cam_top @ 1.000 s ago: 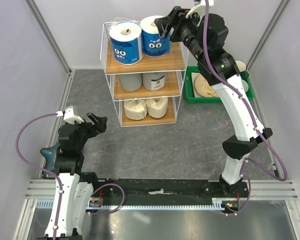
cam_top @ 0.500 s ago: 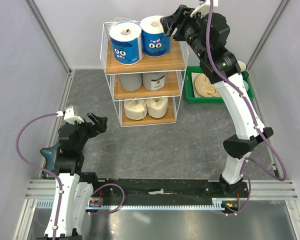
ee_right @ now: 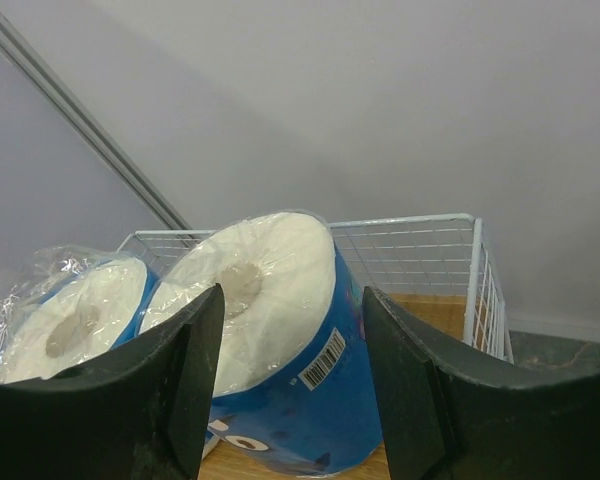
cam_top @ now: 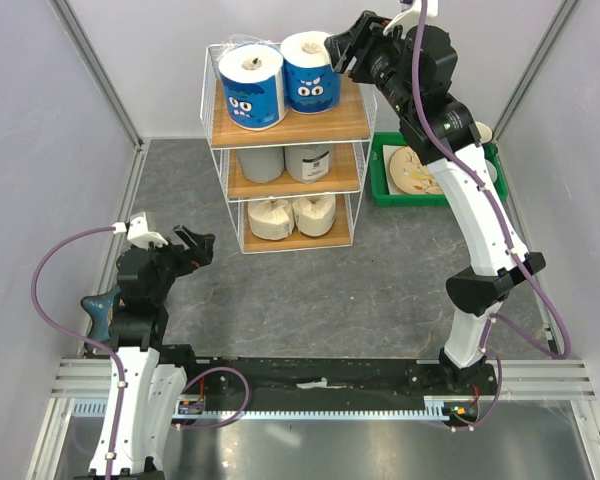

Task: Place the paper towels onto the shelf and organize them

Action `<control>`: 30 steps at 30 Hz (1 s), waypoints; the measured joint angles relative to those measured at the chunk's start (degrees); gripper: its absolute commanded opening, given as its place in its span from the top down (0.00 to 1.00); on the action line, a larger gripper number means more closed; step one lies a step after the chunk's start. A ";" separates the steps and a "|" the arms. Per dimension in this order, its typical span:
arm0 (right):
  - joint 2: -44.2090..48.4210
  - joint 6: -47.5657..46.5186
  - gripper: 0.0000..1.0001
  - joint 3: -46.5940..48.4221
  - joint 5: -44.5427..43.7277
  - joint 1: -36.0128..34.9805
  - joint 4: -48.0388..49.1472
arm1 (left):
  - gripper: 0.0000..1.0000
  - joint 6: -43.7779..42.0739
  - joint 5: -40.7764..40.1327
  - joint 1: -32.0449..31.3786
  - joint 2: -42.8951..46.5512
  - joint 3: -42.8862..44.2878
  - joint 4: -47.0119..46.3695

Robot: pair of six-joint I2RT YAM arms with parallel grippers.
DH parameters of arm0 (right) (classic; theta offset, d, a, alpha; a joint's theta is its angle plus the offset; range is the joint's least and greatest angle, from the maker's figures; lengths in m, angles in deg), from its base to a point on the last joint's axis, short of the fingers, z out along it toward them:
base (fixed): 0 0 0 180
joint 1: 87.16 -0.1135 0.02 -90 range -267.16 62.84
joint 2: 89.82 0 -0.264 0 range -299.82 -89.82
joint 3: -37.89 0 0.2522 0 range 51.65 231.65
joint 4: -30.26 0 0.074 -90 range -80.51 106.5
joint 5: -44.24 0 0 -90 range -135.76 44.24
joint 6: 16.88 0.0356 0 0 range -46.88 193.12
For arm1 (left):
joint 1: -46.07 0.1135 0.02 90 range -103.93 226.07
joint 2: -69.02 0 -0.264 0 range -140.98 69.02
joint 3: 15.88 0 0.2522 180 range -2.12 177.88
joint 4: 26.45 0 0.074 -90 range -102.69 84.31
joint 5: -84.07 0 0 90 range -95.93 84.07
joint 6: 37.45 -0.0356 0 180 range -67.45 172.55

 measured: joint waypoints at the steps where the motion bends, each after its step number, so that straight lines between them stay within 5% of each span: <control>1: -0.13 0.07 0.36 0.00 0.00 0.02 -0.11 | 0.00 0.00 -0.09 0.00 0.00 0.00 0.00; 10: -1.01 0.15 0.40 0.00 0.00 0.17 -1.36 | 0.00 0.00 -0.28 0.00 0.00 0.00 0.02; 30: -1.03 1.64 0.80 0.00 0.70 0.90 -0.92 | 0.00 0.00 -1.05 0.00 0.11 0.00 0.02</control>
